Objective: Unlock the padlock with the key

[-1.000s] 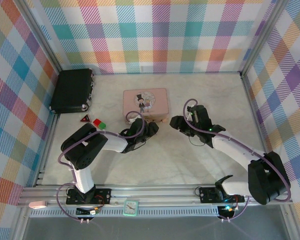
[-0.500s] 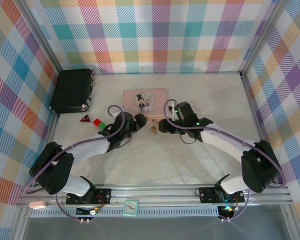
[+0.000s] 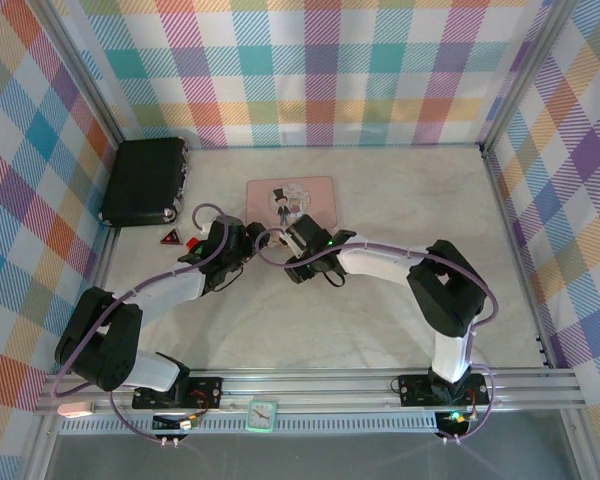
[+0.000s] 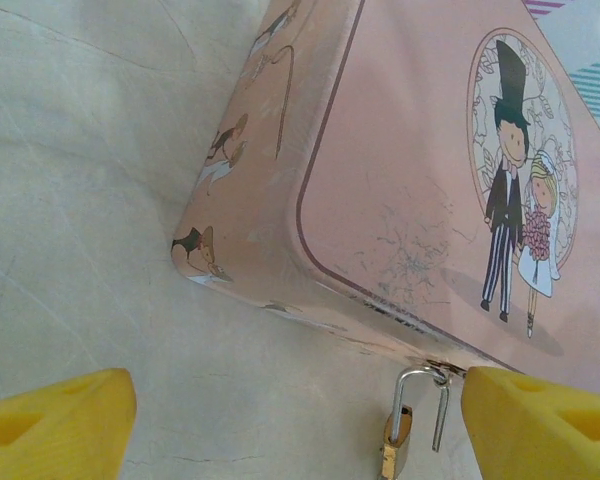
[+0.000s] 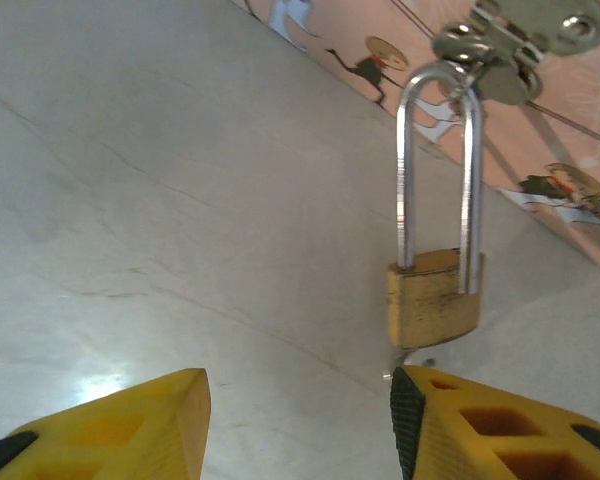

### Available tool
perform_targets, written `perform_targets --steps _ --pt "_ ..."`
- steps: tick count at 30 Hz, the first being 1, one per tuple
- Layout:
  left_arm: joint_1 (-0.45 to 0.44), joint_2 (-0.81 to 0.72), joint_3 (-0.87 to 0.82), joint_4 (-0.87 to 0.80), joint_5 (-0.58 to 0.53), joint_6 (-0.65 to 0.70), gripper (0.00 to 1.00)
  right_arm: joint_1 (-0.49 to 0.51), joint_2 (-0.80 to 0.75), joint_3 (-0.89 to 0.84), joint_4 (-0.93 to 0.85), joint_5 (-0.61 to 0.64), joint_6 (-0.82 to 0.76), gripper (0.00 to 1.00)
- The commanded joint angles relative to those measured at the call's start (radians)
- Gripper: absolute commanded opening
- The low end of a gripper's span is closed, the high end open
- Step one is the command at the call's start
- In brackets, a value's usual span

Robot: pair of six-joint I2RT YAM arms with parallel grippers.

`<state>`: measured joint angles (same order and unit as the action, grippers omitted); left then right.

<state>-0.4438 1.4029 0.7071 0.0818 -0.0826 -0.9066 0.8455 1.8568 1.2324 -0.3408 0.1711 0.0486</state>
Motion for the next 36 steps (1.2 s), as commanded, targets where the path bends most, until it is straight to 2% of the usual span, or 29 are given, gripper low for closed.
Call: perform_targets --steps 1,10,21,28,32,36 --pt "0.008 -0.024 -0.010 0.028 0.025 0.014 0.84 0.000 0.016 0.028 0.000 0.090 -0.116 0.51" --pt "0.017 0.002 -0.032 0.067 0.063 0.015 0.84 0.002 0.053 -0.004 0.083 0.146 -0.190 0.45" --pt "0.029 0.001 -0.057 0.085 0.064 0.014 0.84 0.001 0.081 -0.021 0.100 0.050 -0.172 0.44" --pt "0.040 -0.003 -0.064 0.092 0.074 0.019 0.82 0.000 0.122 -0.017 0.093 0.109 -0.169 0.43" --pt "0.042 -0.003 -0.070 0.108 0.088 0.019 0.79 0.000 0.122 -0.017 0.094 0.121 -0.176 0.34" --pt "0.042 0.005 -0.080 0.124 0.096 0.016 0.77 0.000 0.102 -0.027 0.084 0.095 -0.178 0.31"
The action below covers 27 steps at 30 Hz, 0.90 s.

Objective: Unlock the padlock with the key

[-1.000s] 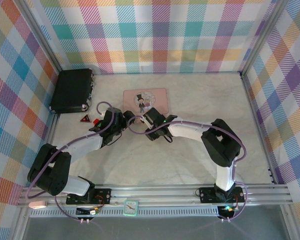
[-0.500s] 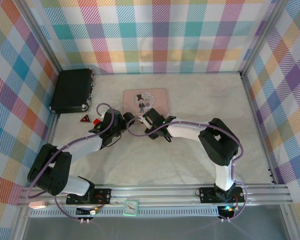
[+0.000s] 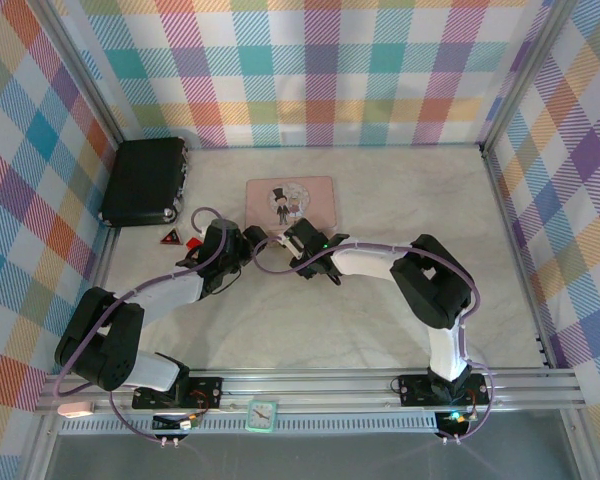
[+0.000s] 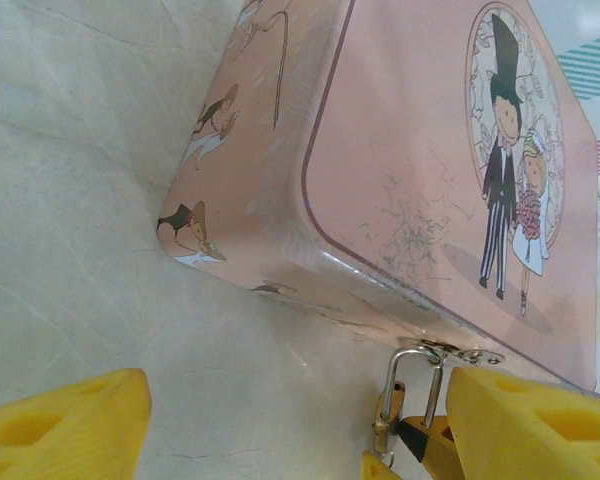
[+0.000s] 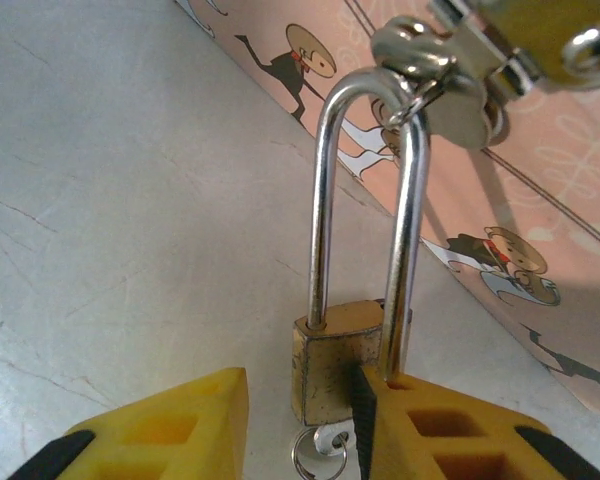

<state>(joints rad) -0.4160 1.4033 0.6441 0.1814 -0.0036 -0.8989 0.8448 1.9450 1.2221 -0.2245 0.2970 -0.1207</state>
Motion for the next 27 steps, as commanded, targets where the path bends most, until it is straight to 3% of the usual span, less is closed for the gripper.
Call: perform_targets --steps 1,13,17,19,24,27 --pt "0.014 0.008 -0.018 0.024 0.018 0.009 0.77 0.000 0.005 -0.024 -0.030 -0.036 -0.007 0.28" --pt "0.016 0.093 0.006 0.116 0.062 0.057 0.75 -0.002 -0.016 -0.031 -0.029 -0.067 -0.007 0.02" --pt "0.017 0.158 0.060 0.140 0.103 0.093 0.75 -0.014 -0.046 -0.025 -0.035 -0.103 -0.009 0.01" --pt "0.017 0.173 0.069 0.167 0.120 0.090 0.75 -0.017 -0.068 -0.025 -0.039 -0.108 -0.009 0.05" --pt "0.017 0.159 0.067 0.180 0.116 0.078 0.77 -0.042 -0.125 -0.039 -0.043 -0.149 0.007 0.36" --pt "0.019 0.123 0.057 0.155 0.105 0.079 0.77 -0.053 -0.109 -0.030 -0.038 -0.150 -0.006 0.45"
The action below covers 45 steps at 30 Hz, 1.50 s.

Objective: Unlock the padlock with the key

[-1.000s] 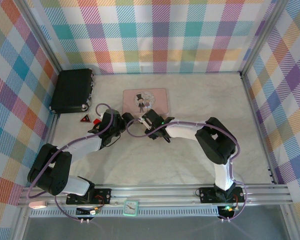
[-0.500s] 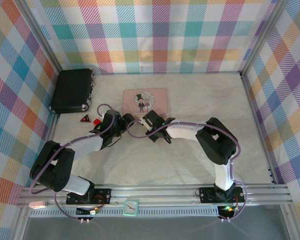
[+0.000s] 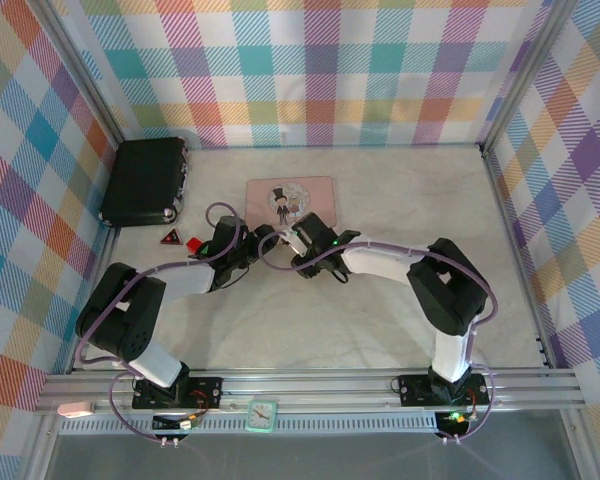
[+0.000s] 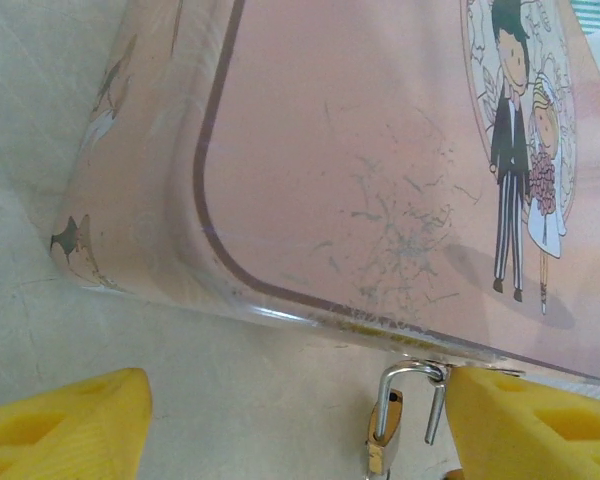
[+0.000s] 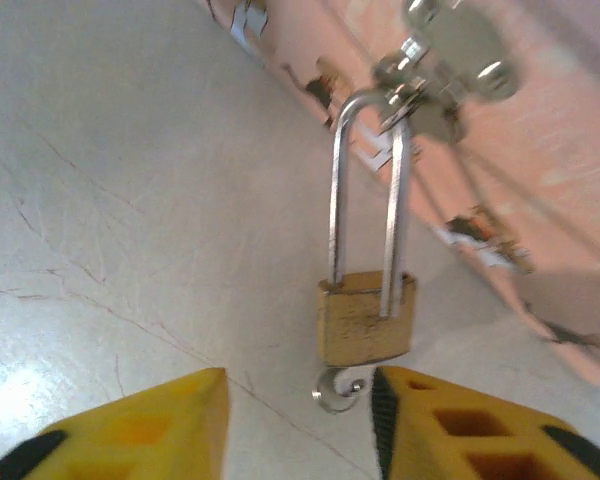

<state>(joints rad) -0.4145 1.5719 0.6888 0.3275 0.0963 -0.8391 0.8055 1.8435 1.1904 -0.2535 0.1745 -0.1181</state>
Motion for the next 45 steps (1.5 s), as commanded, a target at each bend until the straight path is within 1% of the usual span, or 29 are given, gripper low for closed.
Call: perform_targets --steps 1,6,11,15,18,20,22,24,28,31,36,40,41,43,45 --pt "0.017 -0.059 0.008 -0.007 0.002 0.023 0.77 -0.017 0.010 0.013 -0.016 -0.028 -0.013 0.46" --pt "0.022 -0.121 -0.005 -0.092 -0.036 0.042 0.78 -0.020 0.072 0.055 -0.032 -0.027 -0.015 0.48" --pt "0.026 -0.160 -0.032 -0.113 -0.053 0.043 0.79 -0.031 0.118 0.076 -0.016 -0.024 -0.006 0.51" --pt "0.028 -0.166 -0.036 -0.122 -0.054 0.044 0.79 -0.034 0.166 0.101 -0.007 -0.038 0.004 0.50" --pt "0.028 -0.169 -0.036 -0.121 -0.054 0.047 0.78 -0.035 0.183 0.099 0.008 -0.042 0.008 0.44" --pt "0.029 -0.168 -0.040 -0.112 -0.051 0.044 0.79 -0.037 0.190 0.100 0.007 -0.043 0.006 0.38" --pt "0.028 -0.162 -0.045 -0.098 -0.041 0.034 0.78 -0.038 0.192 0.102 0.002 -0.042 0.002 0.27" --pt "0.028 -0.153 -0.057 -0.075 -0.025 0.020 0.78 -0.039 0.188 0.100 0.002 -0.037 -0.004 0.18" --pt "0.028 -0.124 -0.089 0.003 0.010 -0.009 0.75 -0.046 0.157 0.090 0.005 -0.060 -0.014 0.08" --pt "0.026 -0.089 -0.106 0.073 0.045 -0.024 0.73 -0.053 0.135 0.089 0.003 -0.090 -0.014 0.04" --pt "0.015 -0.036 -0.115 0.180 0.068 -0.048 0.72 -0.064 0.117 0.103 -0.009 -0.165 -0.006 0.00" --pt "-0.007 0.042 -0.094 0.295 0.074 -0.098 0.71 -0.079 0.109 0.106 -0.003 -0.247 0.012 0.00" --pt "-0.011 0.062 -0.091 0.332 0.075 -0.109 0.70 -0.083 0.108 0.106 -0.004 -0.268 0.041 0.00" --pt "-0.024 0.112 -0.078 0.398 0.072 -0.125 0.66 -0.087 0.102 0.103 0.004 -0.312 0.057 0.00" --pt "-0.035 0.146 -0.061 0.417 0.066 -0.135 0.64 -0.092 0.100 0.101 0.011 -0.353 0.060 0.00"
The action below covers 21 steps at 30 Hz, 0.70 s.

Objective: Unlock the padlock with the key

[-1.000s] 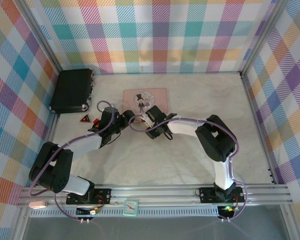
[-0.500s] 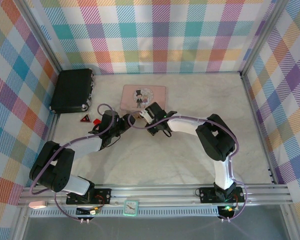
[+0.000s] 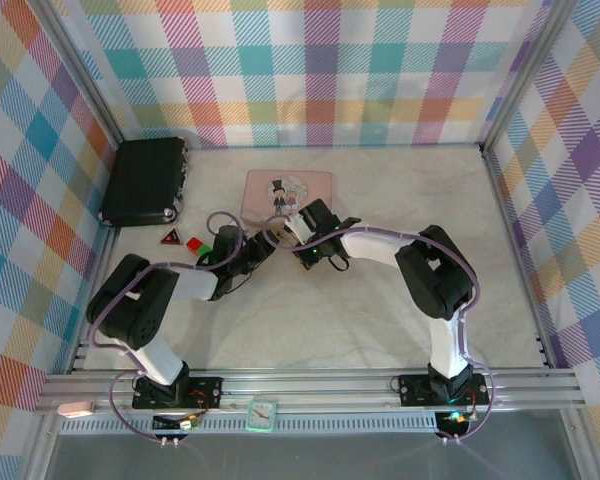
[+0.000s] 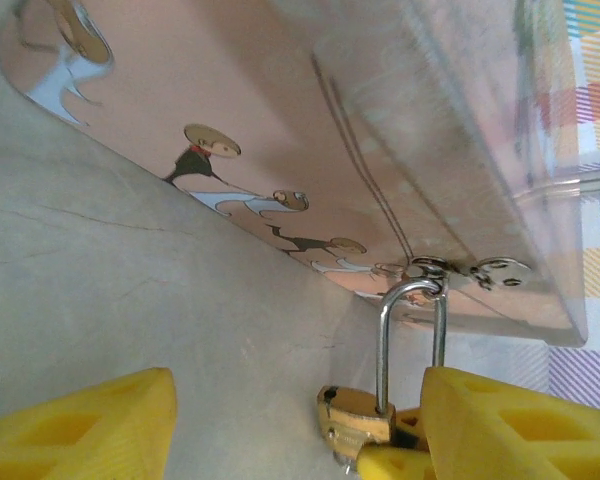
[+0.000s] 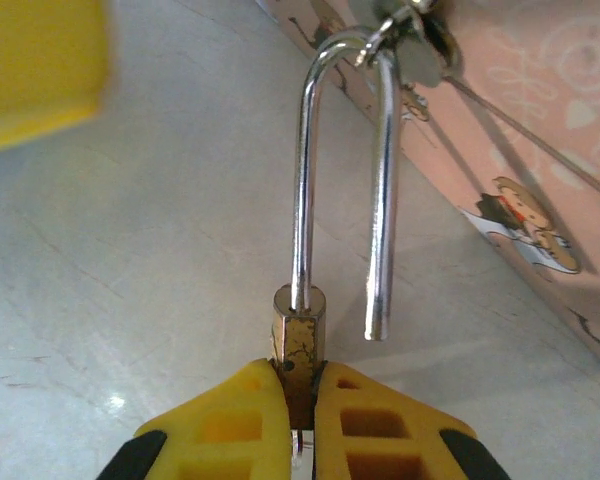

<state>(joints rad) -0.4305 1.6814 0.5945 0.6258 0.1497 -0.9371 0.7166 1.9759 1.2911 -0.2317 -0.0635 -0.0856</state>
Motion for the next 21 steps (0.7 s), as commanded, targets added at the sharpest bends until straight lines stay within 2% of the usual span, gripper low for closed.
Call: perform_targets --steps 1,8,16,21 --pt "-0.021 0.050 0.035 0.130 0.008 -0.044 0.63 -0.005 -0.031 0.002 -0.006 -0.130 0.024 0.00" --pt "-0.026 0.073 0.006 0.183 -0.025 -0.068 0.62 -0.038 0.004 0.069 -0.038 -0.206 -0.005 0.00" --pt "-0.027 0.132 -0.024 0.328 -0.092 -0.153 0.60 -0.045 0.040 0.165 -0.137 -0.209 -0.204 0.00" --pt "-0.028 0.177 -0.027 0.399 -0.127 -0.219 0.59 -0.045 0.097 0.247 -0.218 -0.209 -0.259 0.00"
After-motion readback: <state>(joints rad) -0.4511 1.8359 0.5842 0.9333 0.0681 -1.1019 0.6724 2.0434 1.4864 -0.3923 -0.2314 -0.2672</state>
